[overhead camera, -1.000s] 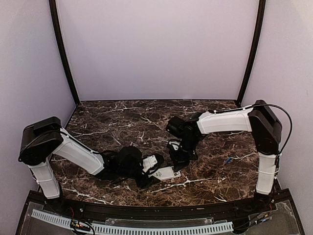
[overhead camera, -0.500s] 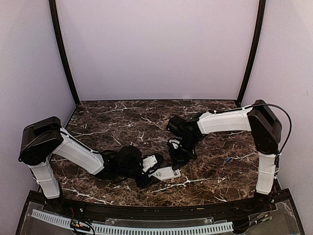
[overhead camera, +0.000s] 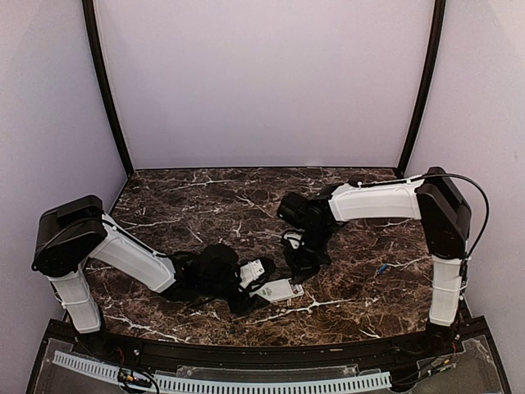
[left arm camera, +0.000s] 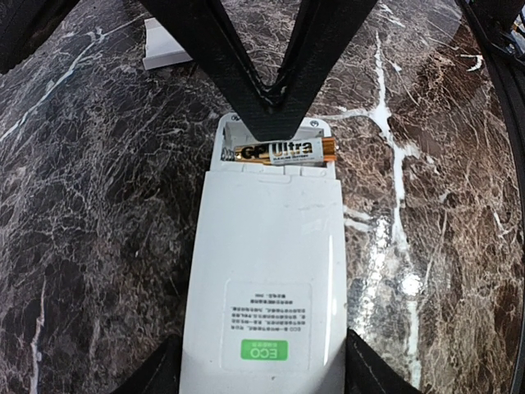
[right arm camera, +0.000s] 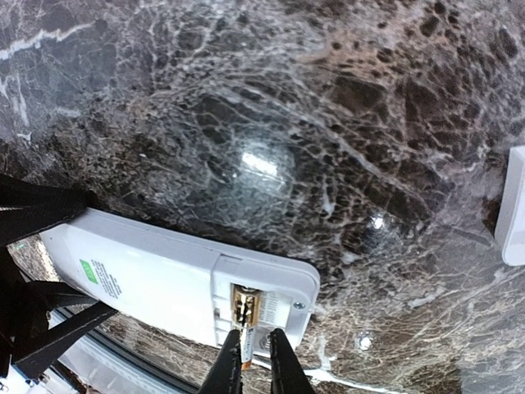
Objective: Load the batteries into the remote control
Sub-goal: Load the battery into the battery compartment.
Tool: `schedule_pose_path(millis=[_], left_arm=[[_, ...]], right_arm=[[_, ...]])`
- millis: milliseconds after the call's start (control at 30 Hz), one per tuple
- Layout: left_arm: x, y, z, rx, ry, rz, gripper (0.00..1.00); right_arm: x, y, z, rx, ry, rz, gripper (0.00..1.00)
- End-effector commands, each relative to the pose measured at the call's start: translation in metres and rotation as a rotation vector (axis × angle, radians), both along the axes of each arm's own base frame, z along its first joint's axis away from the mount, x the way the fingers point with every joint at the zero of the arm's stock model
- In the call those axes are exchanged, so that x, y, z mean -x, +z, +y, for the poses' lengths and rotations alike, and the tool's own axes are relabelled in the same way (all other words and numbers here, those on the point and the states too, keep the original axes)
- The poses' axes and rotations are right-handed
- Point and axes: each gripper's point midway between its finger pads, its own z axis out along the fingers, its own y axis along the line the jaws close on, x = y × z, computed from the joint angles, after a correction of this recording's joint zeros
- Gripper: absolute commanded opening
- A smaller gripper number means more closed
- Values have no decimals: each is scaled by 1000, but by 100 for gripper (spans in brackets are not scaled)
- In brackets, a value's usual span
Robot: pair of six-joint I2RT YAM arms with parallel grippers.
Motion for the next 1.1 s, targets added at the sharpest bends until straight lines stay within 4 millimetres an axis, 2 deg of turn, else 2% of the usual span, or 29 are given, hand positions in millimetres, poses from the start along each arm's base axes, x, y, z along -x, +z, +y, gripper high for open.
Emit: schedule_pose_path(millis=[0,100,300,633,933,1067], left_arm=[[12,-38,26,-138,17,98,61],[12,-39,26,-139,19,99,61],[12,-39,26,-140,20,101,61],[13,-39,26,-141,19,102,62],[13,-40,26,-143,16,105,62],[13,-40,26,-142,16,106,62]], right_arm=[[1,12,-9,31,2,-14,13],[5,15,-11,19,-7,-4,14],[18,7,-8,-22,-25,51,15],[24,4,-4,-39,-33,63,19],[18,17,-11,-15,-31,21,18],[12,23,-5,-48,-61,3,18]])
